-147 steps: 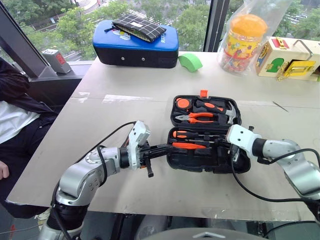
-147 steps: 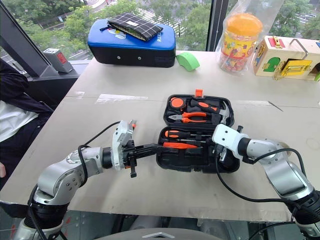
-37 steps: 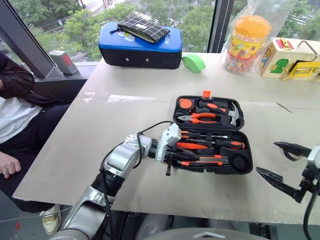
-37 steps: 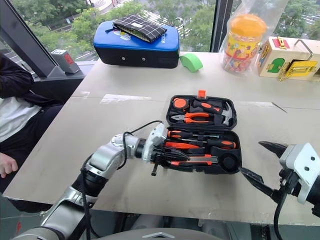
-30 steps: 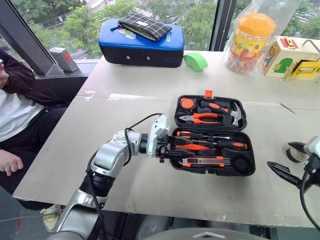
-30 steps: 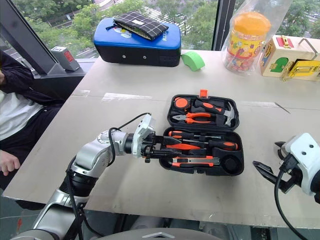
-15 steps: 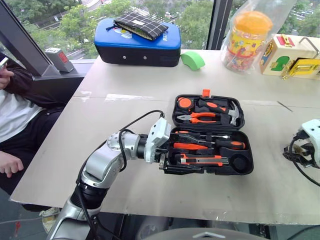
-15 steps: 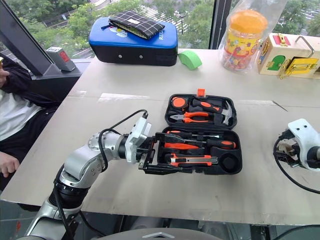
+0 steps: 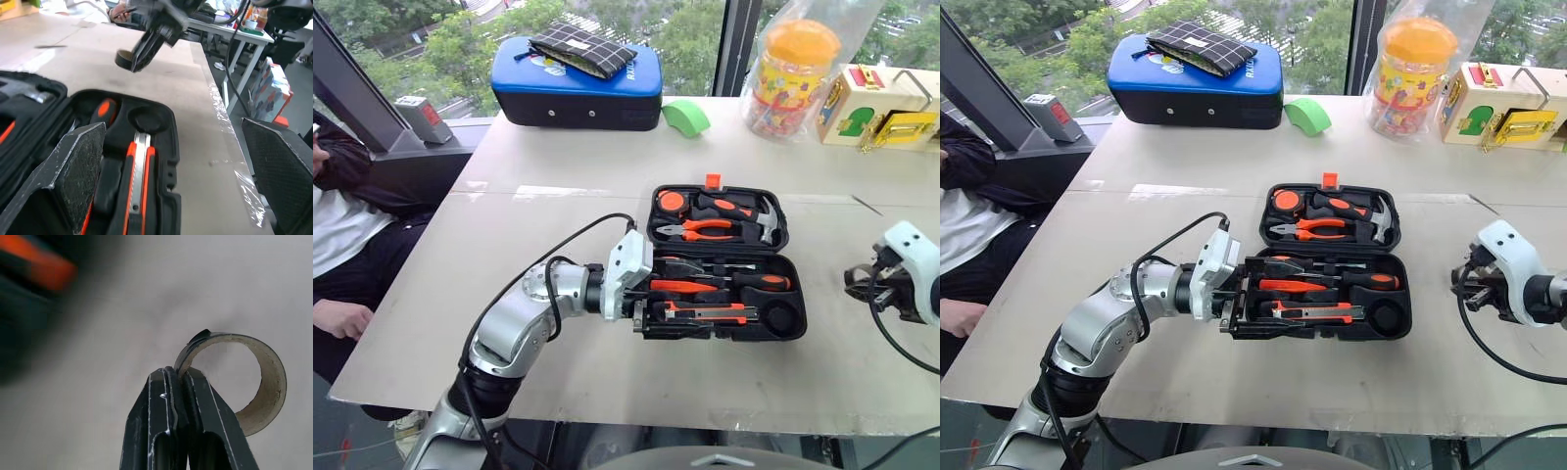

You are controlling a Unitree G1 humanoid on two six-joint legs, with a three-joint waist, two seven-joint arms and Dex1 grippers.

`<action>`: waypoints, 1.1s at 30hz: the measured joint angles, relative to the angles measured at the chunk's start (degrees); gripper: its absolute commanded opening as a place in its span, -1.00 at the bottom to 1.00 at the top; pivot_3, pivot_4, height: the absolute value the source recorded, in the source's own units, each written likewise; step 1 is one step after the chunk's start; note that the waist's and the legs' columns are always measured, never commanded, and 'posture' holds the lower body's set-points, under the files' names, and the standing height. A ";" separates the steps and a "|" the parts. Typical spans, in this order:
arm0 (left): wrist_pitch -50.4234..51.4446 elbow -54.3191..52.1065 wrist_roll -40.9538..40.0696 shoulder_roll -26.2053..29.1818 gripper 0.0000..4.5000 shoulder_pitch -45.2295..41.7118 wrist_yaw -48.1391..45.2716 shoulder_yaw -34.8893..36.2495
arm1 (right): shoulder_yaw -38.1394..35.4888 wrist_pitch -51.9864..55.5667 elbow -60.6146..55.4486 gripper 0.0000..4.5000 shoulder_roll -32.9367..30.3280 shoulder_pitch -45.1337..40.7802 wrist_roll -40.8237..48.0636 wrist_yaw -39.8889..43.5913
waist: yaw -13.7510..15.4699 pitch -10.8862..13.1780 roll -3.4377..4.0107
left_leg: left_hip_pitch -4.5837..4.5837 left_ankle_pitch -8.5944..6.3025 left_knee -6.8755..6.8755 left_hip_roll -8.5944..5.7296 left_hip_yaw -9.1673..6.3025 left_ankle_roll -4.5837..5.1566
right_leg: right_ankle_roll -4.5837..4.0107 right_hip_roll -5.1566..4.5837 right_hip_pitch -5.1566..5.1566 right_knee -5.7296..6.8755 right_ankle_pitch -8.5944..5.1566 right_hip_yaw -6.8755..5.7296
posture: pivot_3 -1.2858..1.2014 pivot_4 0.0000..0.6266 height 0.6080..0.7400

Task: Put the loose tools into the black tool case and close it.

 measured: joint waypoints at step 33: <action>4.98 1.92 -3.26 0.60 1.00 2.34 12.16 7.26 | 12.27 4.89 -7.84 0.40 3.16 -5.07 9.00 -2.51 | 0.73 0.09 -0.18 | -0.07 0.01 0.07 -0.19 -0.09 -0.02 | 0.00 -0.24 -0.03 -0.08 0.01 -0.13 | 0.03 -0.52 1.00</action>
